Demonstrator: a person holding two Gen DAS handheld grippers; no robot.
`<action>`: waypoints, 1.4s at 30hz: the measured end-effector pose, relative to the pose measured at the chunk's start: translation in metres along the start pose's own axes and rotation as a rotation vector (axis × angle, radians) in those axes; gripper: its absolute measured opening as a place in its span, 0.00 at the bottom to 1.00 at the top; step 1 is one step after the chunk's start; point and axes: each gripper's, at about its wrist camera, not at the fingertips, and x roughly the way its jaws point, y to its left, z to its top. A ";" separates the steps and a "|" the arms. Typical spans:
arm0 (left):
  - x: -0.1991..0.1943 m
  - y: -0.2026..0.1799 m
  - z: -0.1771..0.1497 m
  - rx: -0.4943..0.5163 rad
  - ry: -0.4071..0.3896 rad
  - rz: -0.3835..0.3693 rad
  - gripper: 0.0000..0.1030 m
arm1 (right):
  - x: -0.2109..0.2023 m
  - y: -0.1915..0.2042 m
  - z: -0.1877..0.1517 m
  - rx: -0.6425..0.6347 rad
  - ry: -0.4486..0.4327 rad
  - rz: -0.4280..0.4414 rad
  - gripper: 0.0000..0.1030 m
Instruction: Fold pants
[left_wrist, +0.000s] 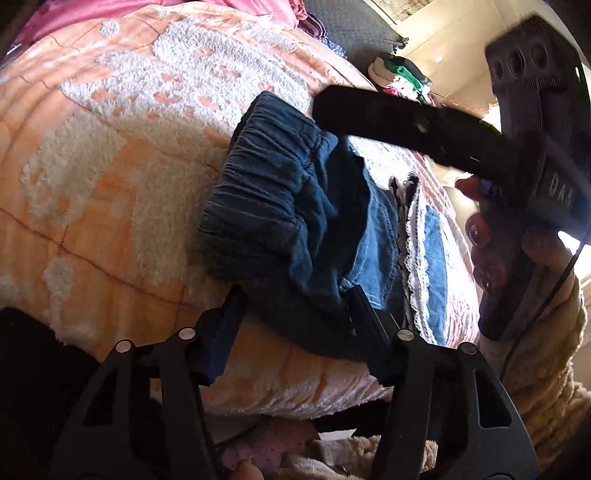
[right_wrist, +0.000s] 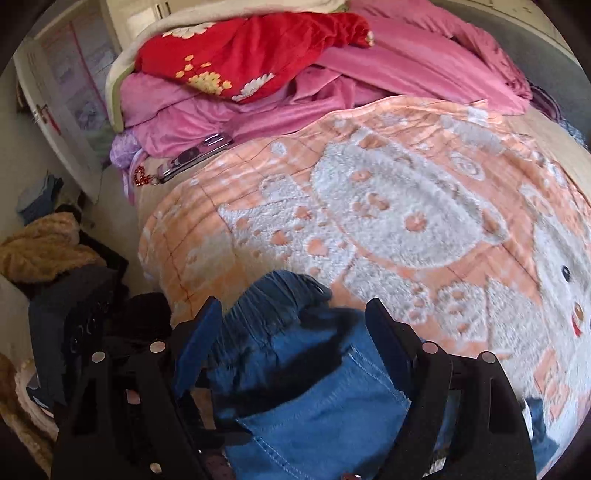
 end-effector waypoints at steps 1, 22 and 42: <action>0.001 0.001 0.000 -0.005 0.001 -0.005 0.48 | 0.005 0.000 0.002 -0.003 0.011 0.010 0.77; -0.007 0.005 0.003 -0.049 -0.028 -0.078 0.49 | 0.016 -0.027 -0.008 0.057 0.007 0.201 0.38; -0.001 -0.107 0.015 0.158 -0.041 -0.111 0.49 | -0.115 -0.077 -0.076 0.164 -0.271 0.192 0.38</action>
